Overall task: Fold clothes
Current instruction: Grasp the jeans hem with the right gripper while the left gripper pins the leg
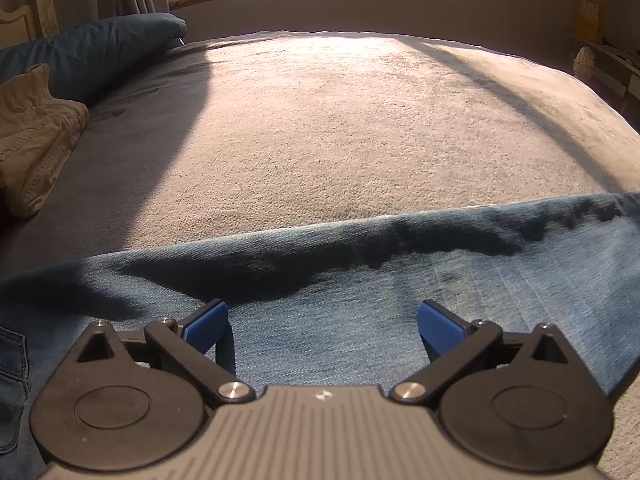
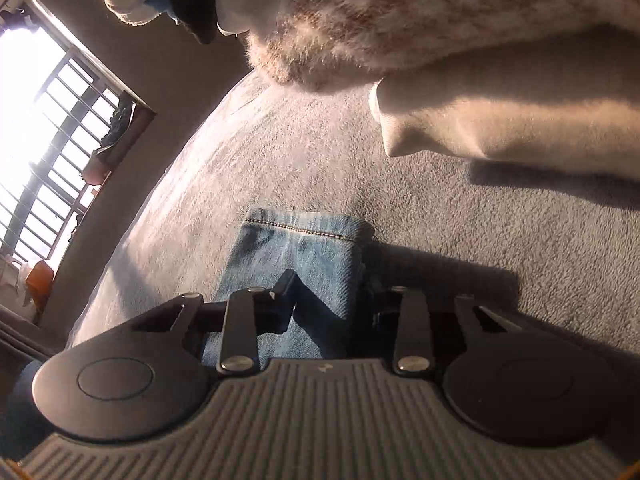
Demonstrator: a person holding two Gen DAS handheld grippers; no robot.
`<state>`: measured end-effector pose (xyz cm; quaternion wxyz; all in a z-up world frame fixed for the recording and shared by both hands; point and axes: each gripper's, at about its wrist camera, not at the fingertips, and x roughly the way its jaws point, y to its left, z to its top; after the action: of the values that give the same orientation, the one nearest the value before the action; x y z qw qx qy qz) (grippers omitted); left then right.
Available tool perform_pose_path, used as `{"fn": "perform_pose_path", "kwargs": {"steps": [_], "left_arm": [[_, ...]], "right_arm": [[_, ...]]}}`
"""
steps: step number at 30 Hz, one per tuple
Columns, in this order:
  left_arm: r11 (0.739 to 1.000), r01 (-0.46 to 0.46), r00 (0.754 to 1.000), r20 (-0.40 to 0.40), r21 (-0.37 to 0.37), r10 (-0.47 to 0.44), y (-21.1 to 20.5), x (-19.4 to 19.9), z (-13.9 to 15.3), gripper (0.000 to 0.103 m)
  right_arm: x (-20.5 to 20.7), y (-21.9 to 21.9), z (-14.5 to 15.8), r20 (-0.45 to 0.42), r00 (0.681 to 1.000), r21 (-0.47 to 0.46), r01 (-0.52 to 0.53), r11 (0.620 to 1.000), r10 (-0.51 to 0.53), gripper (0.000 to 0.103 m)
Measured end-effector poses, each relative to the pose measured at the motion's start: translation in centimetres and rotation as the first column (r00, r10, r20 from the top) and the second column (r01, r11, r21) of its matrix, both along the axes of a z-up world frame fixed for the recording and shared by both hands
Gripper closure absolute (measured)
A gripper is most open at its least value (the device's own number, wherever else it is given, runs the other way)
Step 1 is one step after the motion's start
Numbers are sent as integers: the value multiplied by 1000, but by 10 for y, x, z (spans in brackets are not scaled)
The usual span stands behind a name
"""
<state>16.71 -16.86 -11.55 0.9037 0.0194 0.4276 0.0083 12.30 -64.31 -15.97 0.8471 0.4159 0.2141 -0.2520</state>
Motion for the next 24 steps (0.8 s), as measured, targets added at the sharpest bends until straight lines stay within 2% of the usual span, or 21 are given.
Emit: {"fn": "perform_pose_path", "kwargs": {"steps": [1,2,5,6,8,9,11,13,15,16,18,19,20,22,23,24], "left_arm": [[1000,5,1000,1,0,-5,1,-1,0,1],[1000,9,1000,1,1,-9,1,-1,0,1],[1000,15,1000,0,-1,-15,3,-1,0,1],[1000,14,1000,-1,-1,-14,3,0,-1,1],[1000,12,1000,-1,0,-12,2,1,-1,1],[1000,11,1000,-1,0,-11,2,1,-1,1],[1000,10,1000,-1,-1,-10,2,1,-1,1],[1000,11,1000,-3,-4,-11,3,1,-1,1],[1000,12,1000,-5,-10,-12,4,2,-1,1],[1000,13,1000,-7,-14,-13,4,2,0,1],[1000,14,1000,-10,-17,-15,5,2,0,1],[1000,16,1000,-11,-16,-16,5,2,0,1],[1000,17,1000,-11,-15,-17,5,2,-1,1],[1000,19,1000,-10,-13,-19,5,2,-1,1],[1000,19,1000,-9,-12,-20,5,1,-1,1],[1000,19,1000,-8,-13,-19,5,1,-1,1]], "right_arm": [[2,2,1,-3,1000,-12,2,1000,-2,87],[4,7,6,-4,1000,-42,-20,999,20,91],[10,34,30,-4,992,-179,-127,976,129,92],[13,47,41,-6,982,-235,-183,955,187,92],[16,80,62,-17,943,-343,-317,884,332,92],[18,98,73,-30,914,-395,-382,836,404,92],[17,138,88,-82,829,-492,-516,701,553,92],[15,178,89,-160,723,-563,-626,540,672,92],[7,217,81,-260,609,-604,-708,366,749,93],[3,234,74,-320,553,-611,-741,279,769,93],[-8,264,55,-439,464,-616,-779,119,769,93],[-15,279,45,-502,424,-611,-791,38,754,91],[-22,291,36,-562,404,-608,-794,-29,722,89],[-35,303,34,-607,408,-624,-776,-91,682,87],[-40,306,35,-621,405,-624,-774,-109,671,83],[-41,304,42,-612,387,-604,-791,-92,689,81]]}}
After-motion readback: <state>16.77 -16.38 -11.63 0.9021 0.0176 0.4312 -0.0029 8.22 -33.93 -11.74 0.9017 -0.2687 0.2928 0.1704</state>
